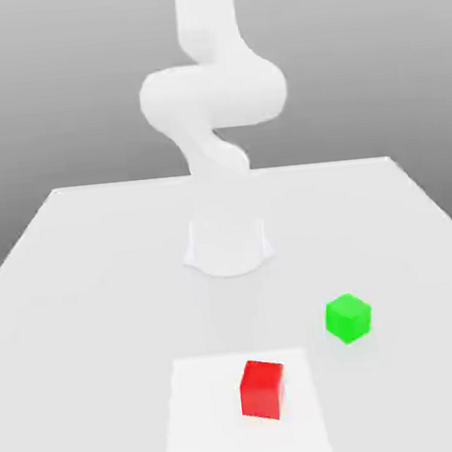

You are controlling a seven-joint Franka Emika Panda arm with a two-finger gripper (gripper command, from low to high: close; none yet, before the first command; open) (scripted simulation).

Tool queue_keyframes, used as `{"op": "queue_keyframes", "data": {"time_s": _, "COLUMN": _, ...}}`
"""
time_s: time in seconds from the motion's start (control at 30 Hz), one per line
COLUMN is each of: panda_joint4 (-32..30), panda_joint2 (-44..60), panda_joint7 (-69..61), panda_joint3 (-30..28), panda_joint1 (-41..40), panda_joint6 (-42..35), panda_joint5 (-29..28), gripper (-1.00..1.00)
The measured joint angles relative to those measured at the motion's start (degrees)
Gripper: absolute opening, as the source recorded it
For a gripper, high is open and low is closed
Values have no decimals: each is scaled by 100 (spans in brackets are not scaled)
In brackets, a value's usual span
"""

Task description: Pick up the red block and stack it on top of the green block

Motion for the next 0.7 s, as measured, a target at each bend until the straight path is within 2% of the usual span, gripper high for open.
{"op": "queue_keyframes", "data": {"time_s": 0.4, "panda_joint4": -1254, "panda_joint2": 2536, "panda_joint7": 954, "panda_joint3": 366, "panda_joint1": -143, "panda_joint6": 1401, "panda_joint5": 80, "gripper": 0}}
{"op": "queue_keyframes", "data": {"time_s": 0.7, "panda_joint4": -2084, "panda_joint2": 4410, "panda_joint7": 1793, "panda_joint3": 450, "panda_joint1": -105, "panda_joint6": 2479, "panda_joint5": -135, "gripper": 0}}
